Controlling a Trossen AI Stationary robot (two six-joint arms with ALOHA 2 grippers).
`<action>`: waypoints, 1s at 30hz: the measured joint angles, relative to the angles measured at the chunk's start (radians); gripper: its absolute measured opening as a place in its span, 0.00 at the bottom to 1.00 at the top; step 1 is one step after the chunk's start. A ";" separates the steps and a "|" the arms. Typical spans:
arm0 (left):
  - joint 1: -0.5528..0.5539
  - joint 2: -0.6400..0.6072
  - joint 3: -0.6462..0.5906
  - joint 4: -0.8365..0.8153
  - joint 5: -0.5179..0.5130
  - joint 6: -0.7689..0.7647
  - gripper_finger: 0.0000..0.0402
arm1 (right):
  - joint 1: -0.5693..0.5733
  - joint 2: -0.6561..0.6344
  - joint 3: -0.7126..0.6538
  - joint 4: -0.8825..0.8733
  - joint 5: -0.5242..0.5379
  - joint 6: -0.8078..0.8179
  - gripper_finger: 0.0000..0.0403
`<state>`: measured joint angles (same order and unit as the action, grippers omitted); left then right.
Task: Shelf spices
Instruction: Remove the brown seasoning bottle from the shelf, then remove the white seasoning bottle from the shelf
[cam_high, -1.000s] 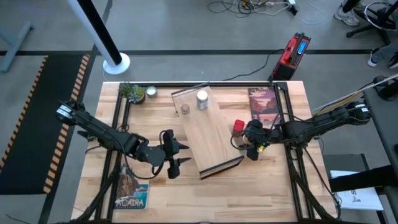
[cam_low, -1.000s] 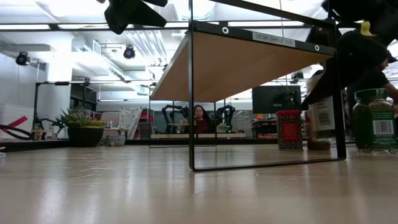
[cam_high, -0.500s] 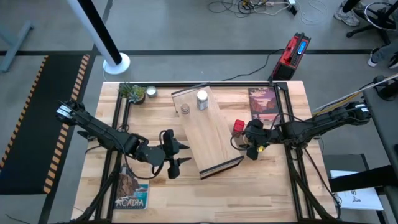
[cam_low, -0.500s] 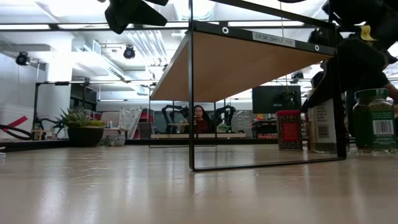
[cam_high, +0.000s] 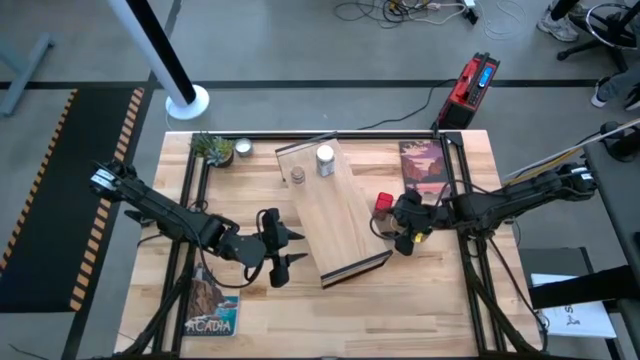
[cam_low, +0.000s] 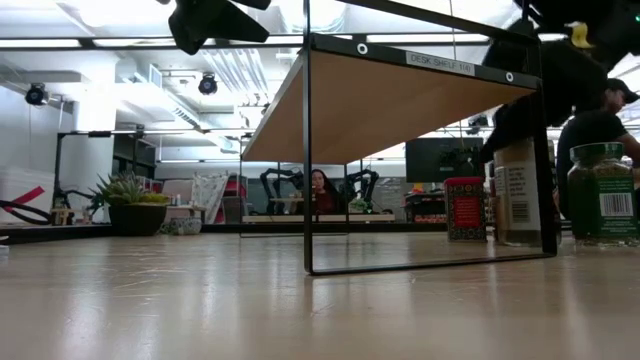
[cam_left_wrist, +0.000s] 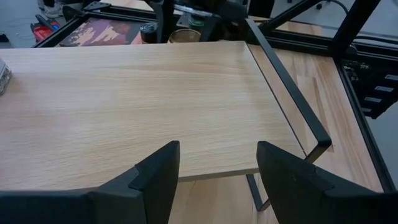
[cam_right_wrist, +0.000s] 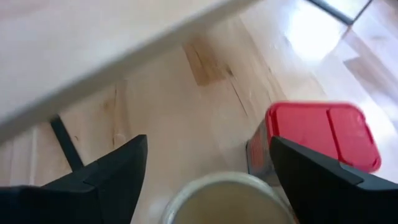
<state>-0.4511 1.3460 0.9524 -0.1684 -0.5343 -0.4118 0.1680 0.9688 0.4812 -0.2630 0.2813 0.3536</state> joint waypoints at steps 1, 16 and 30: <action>0.000 0.000 0.000 0.000 0.000 0.000 0.51 | 0.000 0.000 0.010 -0.003 0.000 -0.006 0.78; 0.000 0.000 0.000 -0.001 -0.020 -0.006 0.51 | -0.001 0.000 0.209 -0.106 0.076 -0.164 0.78; 0.000 -0.008 0.000 -0.059 -0.245 -0.069 0.51 | -0.162 0.000 0.361 -0.045 0.008 -0.387 0.76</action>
<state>-0.4511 1.3376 0.9524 -0.2278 -0.7788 -0.4812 0.0062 0.9692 0.8422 -0.3075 0.2896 -0.0336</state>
